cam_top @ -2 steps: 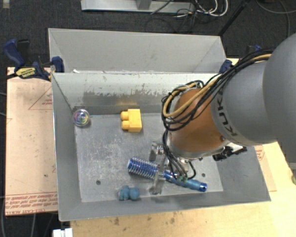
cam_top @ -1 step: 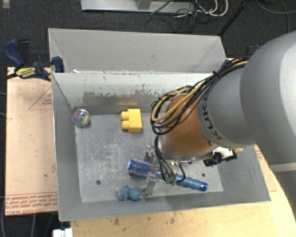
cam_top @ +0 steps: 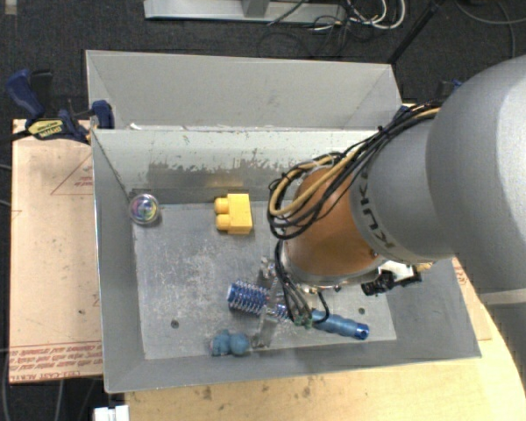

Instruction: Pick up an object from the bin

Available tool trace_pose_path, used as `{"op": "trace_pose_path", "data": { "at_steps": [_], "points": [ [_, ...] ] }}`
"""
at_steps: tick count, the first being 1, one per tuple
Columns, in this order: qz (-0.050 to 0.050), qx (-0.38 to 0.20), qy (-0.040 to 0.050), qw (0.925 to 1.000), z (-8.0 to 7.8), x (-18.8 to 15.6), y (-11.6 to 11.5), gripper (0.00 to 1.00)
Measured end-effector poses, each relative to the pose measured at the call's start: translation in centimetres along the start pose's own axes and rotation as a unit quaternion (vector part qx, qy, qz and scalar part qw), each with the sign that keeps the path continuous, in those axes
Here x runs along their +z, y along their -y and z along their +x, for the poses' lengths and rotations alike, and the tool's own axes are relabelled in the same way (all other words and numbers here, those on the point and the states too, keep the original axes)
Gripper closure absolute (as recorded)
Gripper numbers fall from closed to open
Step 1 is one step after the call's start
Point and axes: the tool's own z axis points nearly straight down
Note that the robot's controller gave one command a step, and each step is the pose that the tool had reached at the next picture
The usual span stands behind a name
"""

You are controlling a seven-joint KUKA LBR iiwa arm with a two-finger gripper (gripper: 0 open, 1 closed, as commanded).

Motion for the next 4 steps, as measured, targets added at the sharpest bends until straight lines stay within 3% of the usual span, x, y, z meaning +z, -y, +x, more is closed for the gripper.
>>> {"op": "trace_pose_path", "data": {
  "at_steps": [1, 4],
  "points": [
    [0.0, 0.0, 0.0001, 1.0, 0.0, 0.0, 0.0, 1.0],
    [0.0, -0.001, 0.0023, 1.0, 0.0, -5.3, -0.2, 1.0]
  ]
}}
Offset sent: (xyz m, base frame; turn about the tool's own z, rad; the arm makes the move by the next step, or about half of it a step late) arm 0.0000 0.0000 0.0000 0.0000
